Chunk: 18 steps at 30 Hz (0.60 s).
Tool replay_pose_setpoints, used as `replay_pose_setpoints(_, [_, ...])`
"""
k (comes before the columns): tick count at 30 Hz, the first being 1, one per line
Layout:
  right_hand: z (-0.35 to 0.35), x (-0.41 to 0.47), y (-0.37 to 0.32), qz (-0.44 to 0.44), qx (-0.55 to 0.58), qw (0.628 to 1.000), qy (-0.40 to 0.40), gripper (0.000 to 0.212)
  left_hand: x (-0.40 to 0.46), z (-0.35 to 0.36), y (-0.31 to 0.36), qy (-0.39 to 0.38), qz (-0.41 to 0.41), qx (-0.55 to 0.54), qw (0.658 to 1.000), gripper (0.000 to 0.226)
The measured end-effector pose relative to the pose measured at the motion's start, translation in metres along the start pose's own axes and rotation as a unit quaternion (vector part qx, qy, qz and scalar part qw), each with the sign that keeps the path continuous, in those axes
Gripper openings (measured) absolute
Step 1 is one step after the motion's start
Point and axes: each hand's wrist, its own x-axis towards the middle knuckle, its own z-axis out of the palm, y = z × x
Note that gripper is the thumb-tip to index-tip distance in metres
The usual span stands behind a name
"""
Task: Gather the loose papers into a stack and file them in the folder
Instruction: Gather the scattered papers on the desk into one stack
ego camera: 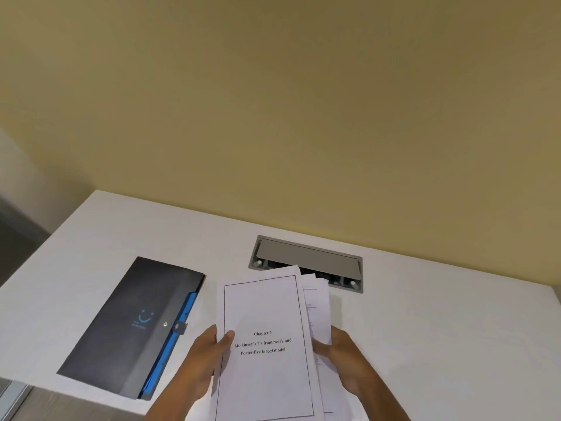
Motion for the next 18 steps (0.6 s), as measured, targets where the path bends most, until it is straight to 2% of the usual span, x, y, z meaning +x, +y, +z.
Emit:
replay_pose_setpoints(4, [-0.004,-0.017,-0.008,0.026,0.014,0.999,-0.036,0.029,-0.006,0.026,0.004,-0.026,0.007,0.019,0.999,0.008])
replay_pose_setpoints(6, [-0.009,-0.024,-0.008,0.045,0.04,0.997,-0.054,0.028,-0.003,0.034,0.001,-0.024,0.014,0.035,0.999,0.009])
replay_pose_setpoints(9, [-0.019,-0.03,-0.006,0.088,0.112,0.989,-0.038,0.044,0.003,0.046,-0.001,-0.019,0.015,0.056,0.998,0.016])
replay_pose_setpoints(11, [-0.028,-0.029,0.0,0.106,0.139,0.985,-0.016,0.054,0.004,0.057,0.001,-0.016,0.02,0.074,0.997,0.015])
replay_pose_setpoints(13, [-0.032,-0.028,0.002,0.109,0.106,0.988,0.02,0.046,0.004,0.069,0.004,-0.013,0.039,0.089,0.995,0.014])
replay_pose_setpoints(16, [-0.035,-0.031,0.006,0.038,0.006,0.994,0.102,0.021,0.006,0.089,0.012,-0.034,0.062,0.135,0.988,0.013])
replay_pose_setpoints(18, [-0.037,-0.033,0.006,-0.009,-0.011,0.988,0.156,0.028,0.005,0.101,0.016,-0.051,0.072,0.162,0.983,0.014])
